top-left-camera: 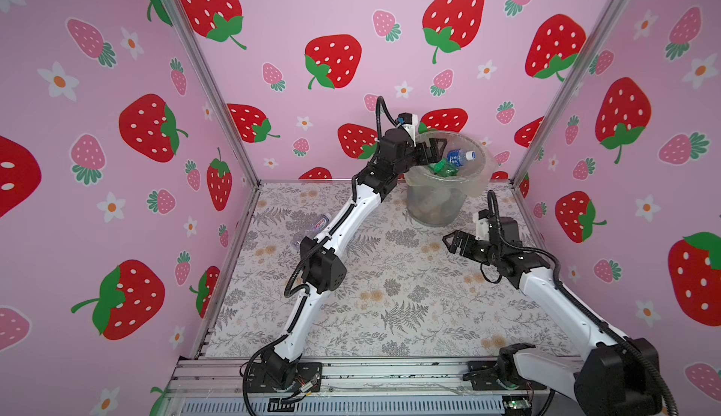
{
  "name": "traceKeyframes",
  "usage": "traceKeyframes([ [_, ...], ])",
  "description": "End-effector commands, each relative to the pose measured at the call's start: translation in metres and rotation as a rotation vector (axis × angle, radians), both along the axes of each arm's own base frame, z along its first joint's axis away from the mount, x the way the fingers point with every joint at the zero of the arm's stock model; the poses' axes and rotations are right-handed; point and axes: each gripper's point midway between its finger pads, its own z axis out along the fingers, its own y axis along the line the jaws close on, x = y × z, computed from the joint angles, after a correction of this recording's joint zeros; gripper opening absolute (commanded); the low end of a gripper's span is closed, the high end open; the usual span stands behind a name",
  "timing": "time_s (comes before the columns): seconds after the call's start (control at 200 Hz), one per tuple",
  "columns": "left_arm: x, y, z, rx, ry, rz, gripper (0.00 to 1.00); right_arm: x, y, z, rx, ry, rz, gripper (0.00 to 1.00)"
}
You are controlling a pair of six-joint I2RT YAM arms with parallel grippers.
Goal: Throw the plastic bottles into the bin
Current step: 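Carry the Sprite bottle over the bin with the left gripper, then draw the left gripper back while the right gripper reaches toward the large Sprite bottle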
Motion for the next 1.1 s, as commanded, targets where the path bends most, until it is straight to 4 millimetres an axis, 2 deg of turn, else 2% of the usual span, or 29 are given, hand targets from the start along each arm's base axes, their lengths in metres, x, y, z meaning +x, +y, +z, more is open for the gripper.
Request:
traceKeyframes([
  [0.0, -0.047, 0.027, 0.103, -0.081, -0.195, -0.006, 0.99, 0.001, -0.004, 0.010, 0.001, -0.006, -0.017, 0.99],
  [0.085, -0.062, 0.037, 0.113, -0.066, -0.201, -0.010, 0.99, 0.000, -0.004, 0.011, 0.003, -0.007, -0.025, 0.99],
  [0.16, -0.071, 0.047, 0.112, -0.048, -0.158, 0.007, 0.99, -0.001, -0.005, 0.011, 0.012, -0.004, -0.035, 0.99],
  [0.235, -0.074, 0.066, 0.099, -0.010, -0.055, 0.065, 0.99, -0.002, -0.006, 0.012, 0.024, -0.003, -0.047, 0.99],
  [0.35, -0.086, 0.083, 0.079, 0.083, -0.013, 0.079, 0.99, -0.005, -0.005, 0.014, 0.031, 0.000, -0.068, 0.99],
  [0.48, -0.092, 0.124, 0.056, 0.132, 0.027, 0.196, 0.99, -0.008, 0.005, 0.020, 0.032, -0.014, -0.076, 0.99],
  [0.595, -0.096, 0.170, 0.032, 0.127, 0.118, 0.280, 0.99, -0.009, 0.021, 0.025, 0.019, -0.020, -0.077, 0.99],
  [0.815, -0.109, 0.260, -0.007, 0.122, 0.288, 0.428, 0.99, -0.009, 0.071, 0.031, -0.012, -0.006, -0.027, 0.99],
  [0.961, -0.124, 0.300, -0.027, 0.150, 0.363, 0.466, 0.99, -0.009, 0.100, 0.030, -0.011, 0.010, -0.015, 0.99],
  [1.096, -0.141, 0.322, -0.054, 0.173, 0.469, 0.454, 0.99, -0.009, 0.126, 0.026, -0.016, 0.031, -0.024, 0.99],
])
